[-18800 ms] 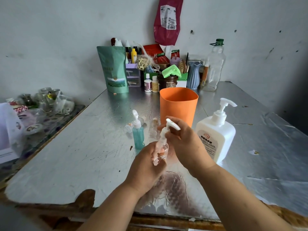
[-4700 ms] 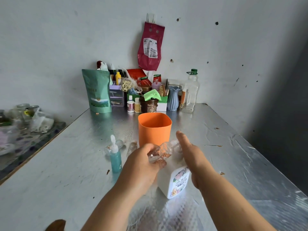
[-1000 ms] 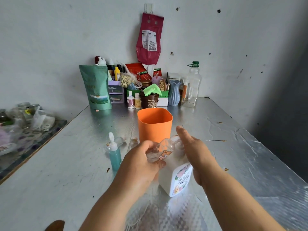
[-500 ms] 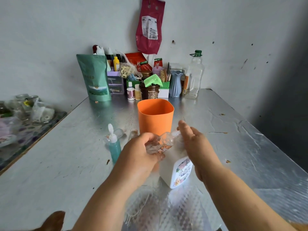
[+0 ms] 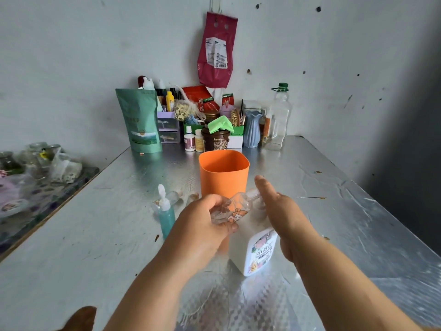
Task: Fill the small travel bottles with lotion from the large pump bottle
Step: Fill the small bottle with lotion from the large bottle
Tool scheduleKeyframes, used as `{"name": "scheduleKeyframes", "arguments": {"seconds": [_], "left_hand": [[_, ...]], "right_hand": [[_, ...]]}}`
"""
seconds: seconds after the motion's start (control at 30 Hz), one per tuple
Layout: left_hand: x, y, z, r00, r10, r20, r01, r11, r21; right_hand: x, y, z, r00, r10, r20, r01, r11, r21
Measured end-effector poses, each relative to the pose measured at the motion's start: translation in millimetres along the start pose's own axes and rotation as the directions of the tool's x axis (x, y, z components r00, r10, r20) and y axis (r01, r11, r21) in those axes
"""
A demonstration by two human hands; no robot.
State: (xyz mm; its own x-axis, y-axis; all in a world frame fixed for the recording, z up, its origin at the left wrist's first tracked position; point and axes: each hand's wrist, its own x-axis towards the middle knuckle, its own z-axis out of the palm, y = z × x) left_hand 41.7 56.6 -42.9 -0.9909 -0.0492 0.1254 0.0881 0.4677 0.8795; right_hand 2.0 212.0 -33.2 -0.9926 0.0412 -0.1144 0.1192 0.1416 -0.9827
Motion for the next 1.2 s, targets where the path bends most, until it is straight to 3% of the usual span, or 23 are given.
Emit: {"name": "scheduleKeyframes", "arguments": {"seconds": [0.23, 0.67, 1.2], "left_hand": [[1, -4, 1, 1.0, 0.02, -0.003, -0.02, 1.0, 0.016], [-1, -2, 0, 1.0, 0.012, -0.006, -0.012, 1.0, -0.008], [1, -6, 1, 0.999, 0.034, -0.011, -0.034, 0.999, 0.01]], "right_hand": [[4, 4, -1, 0.998, -0.033, -0.055, 0.032, 0.999, -0.029], [-4, -9, -2, 1.0, 0.013, 0.013, -0.012, 0.999, -0.047], [3, 1, -1, 0.999, 0.008, -0.041, -0.01, 0.999, -0.047]]}}
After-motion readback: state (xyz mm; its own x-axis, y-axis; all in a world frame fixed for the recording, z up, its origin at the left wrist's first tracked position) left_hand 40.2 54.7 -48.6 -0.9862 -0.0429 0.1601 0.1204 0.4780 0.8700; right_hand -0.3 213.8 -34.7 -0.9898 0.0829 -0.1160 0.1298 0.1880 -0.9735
